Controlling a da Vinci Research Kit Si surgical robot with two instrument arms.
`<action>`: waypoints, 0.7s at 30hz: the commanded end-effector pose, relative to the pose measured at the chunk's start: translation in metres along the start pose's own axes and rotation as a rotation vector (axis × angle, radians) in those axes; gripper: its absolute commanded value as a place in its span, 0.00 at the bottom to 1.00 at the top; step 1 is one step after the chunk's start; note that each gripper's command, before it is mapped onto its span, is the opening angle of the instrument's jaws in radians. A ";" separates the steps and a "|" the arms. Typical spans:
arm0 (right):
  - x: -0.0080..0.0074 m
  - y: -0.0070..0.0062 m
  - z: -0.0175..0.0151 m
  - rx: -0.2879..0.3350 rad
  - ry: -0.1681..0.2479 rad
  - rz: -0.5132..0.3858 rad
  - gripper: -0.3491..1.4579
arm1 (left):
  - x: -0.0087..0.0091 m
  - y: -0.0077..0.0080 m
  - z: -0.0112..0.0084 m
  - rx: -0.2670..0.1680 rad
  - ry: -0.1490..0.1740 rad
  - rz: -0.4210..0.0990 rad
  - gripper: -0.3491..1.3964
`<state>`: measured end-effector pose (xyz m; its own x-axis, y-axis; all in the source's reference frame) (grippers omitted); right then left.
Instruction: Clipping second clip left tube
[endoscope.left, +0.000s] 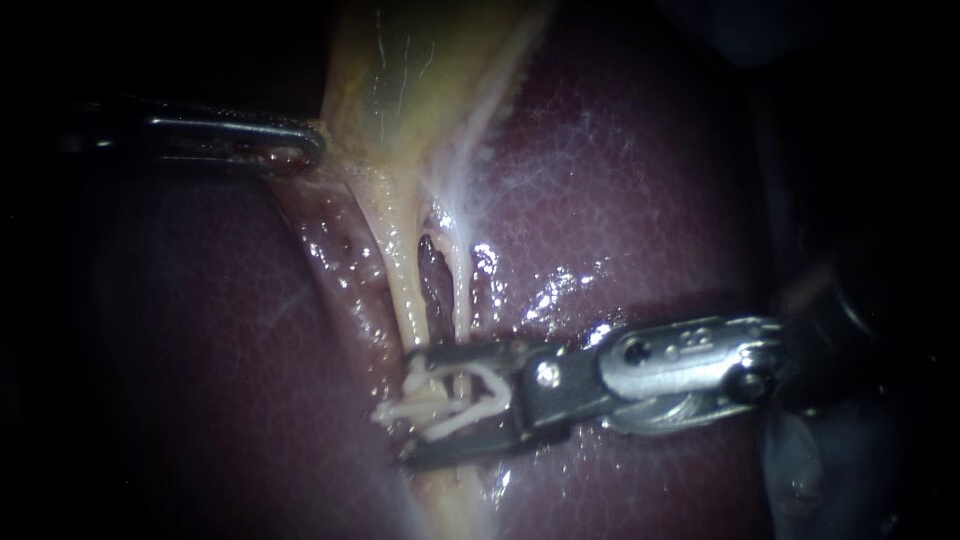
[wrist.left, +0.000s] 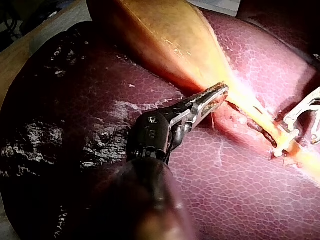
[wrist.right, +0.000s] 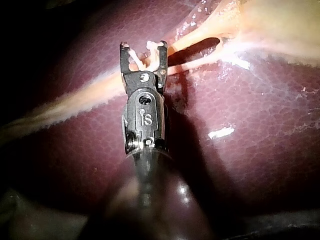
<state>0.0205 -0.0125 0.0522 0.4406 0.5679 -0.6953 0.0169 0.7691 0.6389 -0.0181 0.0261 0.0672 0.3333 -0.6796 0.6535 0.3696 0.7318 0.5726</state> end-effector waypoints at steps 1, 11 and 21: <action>-0.0002 0.0002 -0.0001 0.002 0.003 0.008 0.45 | 0.0000 0.0000 0.0000 0.000 0.000 0.000 0.00; -0.0030 0.0031 0.0002 0.012 0.011 0.074 0.45 | 0.0001 0.0001 -0.0001 0.001 0.000 0.000 0.00; -0.0071 0.0069 0.0020 0.083 0.051 0.179 0.45 | 0.0001 0.0001 -0.0001 0.001 0.000 0.000 0.00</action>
<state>0.0194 -0.0117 0.0626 0.3932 0.7161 -0.5767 0.0214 0.6200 0.7843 -0.0179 0.0261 0.0673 0.3333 -0.6795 0.6536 0.3691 0.7319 0.5728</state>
